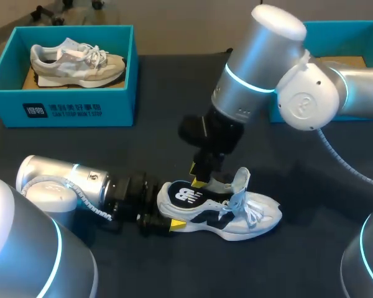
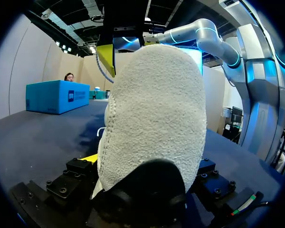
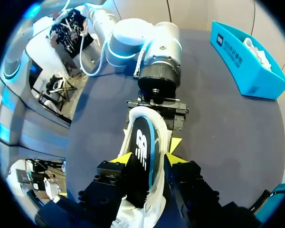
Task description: Take the shoe out of the shoebox, open the shoe tongue, remove and reinsert the insole, then place the shoe into the shoebox
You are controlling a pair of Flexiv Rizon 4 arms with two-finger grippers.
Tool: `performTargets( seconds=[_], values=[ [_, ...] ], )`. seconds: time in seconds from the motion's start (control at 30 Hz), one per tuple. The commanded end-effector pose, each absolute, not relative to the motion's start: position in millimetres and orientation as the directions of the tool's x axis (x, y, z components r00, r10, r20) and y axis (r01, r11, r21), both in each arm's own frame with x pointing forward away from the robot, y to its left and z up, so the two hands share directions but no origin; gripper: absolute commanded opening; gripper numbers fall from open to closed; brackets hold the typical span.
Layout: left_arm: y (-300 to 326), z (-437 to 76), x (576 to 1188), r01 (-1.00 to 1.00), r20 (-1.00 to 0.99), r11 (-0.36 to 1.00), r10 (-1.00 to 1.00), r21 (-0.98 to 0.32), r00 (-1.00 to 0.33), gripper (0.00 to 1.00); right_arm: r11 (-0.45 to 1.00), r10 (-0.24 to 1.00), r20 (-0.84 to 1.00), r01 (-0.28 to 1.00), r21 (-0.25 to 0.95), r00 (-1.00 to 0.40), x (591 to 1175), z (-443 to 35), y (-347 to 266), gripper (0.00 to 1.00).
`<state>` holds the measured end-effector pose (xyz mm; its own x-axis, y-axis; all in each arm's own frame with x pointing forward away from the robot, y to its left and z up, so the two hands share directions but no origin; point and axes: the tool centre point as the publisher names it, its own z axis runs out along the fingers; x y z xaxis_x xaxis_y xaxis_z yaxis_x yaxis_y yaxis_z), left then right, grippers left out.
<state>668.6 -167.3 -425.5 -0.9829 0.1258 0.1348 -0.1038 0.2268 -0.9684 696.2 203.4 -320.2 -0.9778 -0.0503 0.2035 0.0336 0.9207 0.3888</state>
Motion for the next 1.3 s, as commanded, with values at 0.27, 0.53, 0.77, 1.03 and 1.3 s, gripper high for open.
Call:
performTargets(
  seconds=[0.27,0.53,0.77,1.03,1.3],
  values=[
    [-166,-430,668,-0.104,0.135,0.229,0.124,-0.968,-0.983,0.00,0.919,-0.077,0.243,0.026,0.393,-0.967,694,-335,214,0.40],
    [-166,-430,668,-0.104,0.135,0.229,0.124,-0.968,-0.983,0.00,0.916,-0.099,0.266,0.016,0.400,-0.959,688,-340,219,0.37],
    [-166,-430,668,-0.104,0.135,0.229,0.124,-0.968,-0.983,0.00,0.917,-0.111,0.294,0.016,0.398,-0.949,684,-344,219,0.31],
    [-166,-430,668,-0.104,0.135,0.229,0.124,-0.968,-0.983,0.00,0.919,-0.129,0.327,0.011,0.393,-0.936,679,-344,217,0.20],
    [-166,-430,668,-0.104,0.135,0.229,0.124,-0.968,-0.983,0.00,0.902,-0.177,0.325,-0.021,0.431,-0.929,676,-340,212,0.00]
  ],
)
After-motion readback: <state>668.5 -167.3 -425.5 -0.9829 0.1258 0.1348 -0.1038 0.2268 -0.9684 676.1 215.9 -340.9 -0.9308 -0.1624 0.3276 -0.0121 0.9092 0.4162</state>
